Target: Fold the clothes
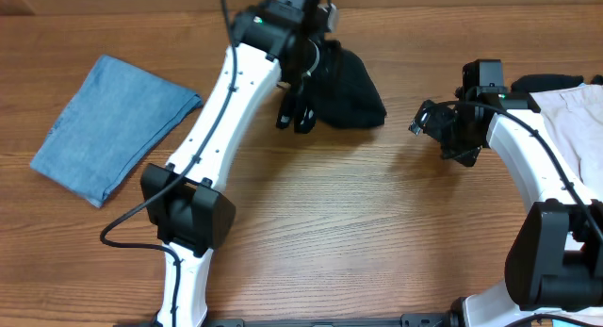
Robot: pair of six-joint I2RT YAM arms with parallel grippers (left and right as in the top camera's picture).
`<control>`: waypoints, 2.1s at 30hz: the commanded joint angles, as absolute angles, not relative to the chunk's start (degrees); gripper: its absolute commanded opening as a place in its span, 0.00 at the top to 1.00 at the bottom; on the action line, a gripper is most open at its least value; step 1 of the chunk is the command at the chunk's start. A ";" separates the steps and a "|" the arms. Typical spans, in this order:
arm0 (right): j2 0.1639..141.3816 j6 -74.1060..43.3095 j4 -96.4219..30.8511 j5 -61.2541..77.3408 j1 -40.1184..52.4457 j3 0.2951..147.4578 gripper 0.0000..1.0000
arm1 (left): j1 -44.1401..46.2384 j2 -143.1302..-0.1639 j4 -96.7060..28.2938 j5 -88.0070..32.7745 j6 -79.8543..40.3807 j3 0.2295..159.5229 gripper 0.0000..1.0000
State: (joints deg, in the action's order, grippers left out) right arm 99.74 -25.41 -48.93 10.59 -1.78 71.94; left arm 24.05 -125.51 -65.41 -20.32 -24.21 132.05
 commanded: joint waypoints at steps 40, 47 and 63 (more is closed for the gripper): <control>98.91 -77.80 40.27 40.47 7.60 72.40 0.00 | 15.77 -123.42 -14.63 -53.84 -81.73 133.88 0.96; 98.91 -76.49 40.12 38.79 6.04 72.40 0.00 | 16.56 -123.42 -21.06 -55.29 -76.34 133.88 0.96; 98.91 -71.33 29.39 38.02 4.75 72.40 0.92 | 21.96 -123.42 -36.91 -53.30 -61.67 133.88 0.96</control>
State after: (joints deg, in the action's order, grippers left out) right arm 99.81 -73.78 28.53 38.59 4.67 71.79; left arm 19.42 -125.51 -36.29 -49.87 -65.14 132.16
